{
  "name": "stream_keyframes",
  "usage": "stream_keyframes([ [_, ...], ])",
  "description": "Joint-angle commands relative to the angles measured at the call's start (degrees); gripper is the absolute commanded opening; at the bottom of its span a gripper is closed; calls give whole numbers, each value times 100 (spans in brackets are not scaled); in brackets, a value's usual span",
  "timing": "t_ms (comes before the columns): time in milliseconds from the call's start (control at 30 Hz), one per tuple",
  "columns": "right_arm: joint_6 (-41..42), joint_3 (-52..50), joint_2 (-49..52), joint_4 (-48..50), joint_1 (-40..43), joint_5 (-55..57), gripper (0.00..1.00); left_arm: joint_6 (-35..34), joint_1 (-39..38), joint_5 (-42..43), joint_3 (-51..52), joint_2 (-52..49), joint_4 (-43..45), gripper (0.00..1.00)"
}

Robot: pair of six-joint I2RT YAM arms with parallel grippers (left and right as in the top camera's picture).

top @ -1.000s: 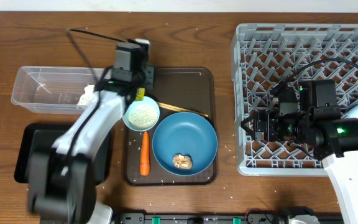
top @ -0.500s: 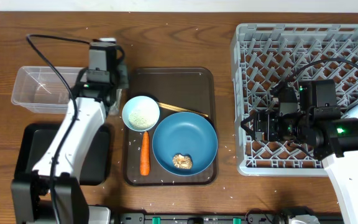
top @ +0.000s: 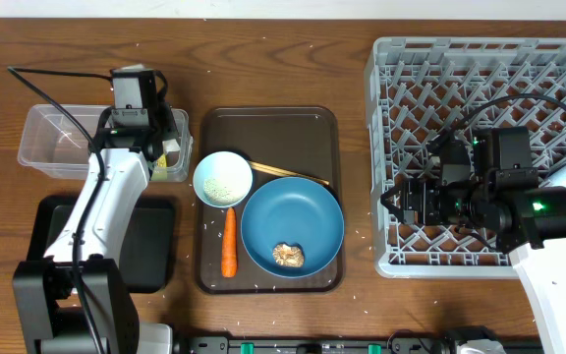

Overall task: Sort waste into correct bins and load items into the dishwasher rack
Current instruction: 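Grasp the yellow snack wrapper with the left gripper and drop it in the clear bin, then reach the left gripper to the light-blue rice bowl and grasp its rim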

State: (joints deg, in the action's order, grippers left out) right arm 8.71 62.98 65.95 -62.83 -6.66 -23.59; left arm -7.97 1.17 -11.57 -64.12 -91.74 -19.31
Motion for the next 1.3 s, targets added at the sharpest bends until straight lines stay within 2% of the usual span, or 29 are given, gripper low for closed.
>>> stream_keyframes([
  [0, 44, 70, -4, -35, -92, -63, 82, -393, 11, -199, 13, -17, -184, 44],
  [33, 44, 70, -4, -37, -92, -61, 82, -426, 7, -90, 13, -15, -236, 40],
  [100, 44, 70, -4, -33, -92, -61, 82, -415, -55, 271, 7, 81, -402, 38],
  [200, 44, 70, -4, -17, -92, -61, 83, -295, -258, 415, 7, 391, -702, 59],
  [367, -2, 70, -4, 2, -92, -57, 83, -151, -881, 518, 4, 1360, -1375, 73],
  [433, -2, 70, -4, 50, -92, -17, 84, -151, -1139, 678, 4, 1633, -1561, 75],
  [567, 0, 70, -4, 166, -92, -17, 84, -151, -1727, 815, 9, 1838, -2002, 75],
  [800, 2, 70, -4, 118, -92, -20, 83, -168, -2417, 820, 15, 1475, -2702, 72],
  [1000, 0, 70, -4, -22, -92, -17, 82, -920, -2500, 793, 15, 1471, -3517, 72],
  [1133, 0, 70, -4, 11, -92, -17, 82, -975, -2450, 811, 15, 1469, -3545, 71],
  [1267, 0, 70, -4, 81, -92, -15, 82, -686, -2562, 1410, 15, 1438, -3305, 68],
])
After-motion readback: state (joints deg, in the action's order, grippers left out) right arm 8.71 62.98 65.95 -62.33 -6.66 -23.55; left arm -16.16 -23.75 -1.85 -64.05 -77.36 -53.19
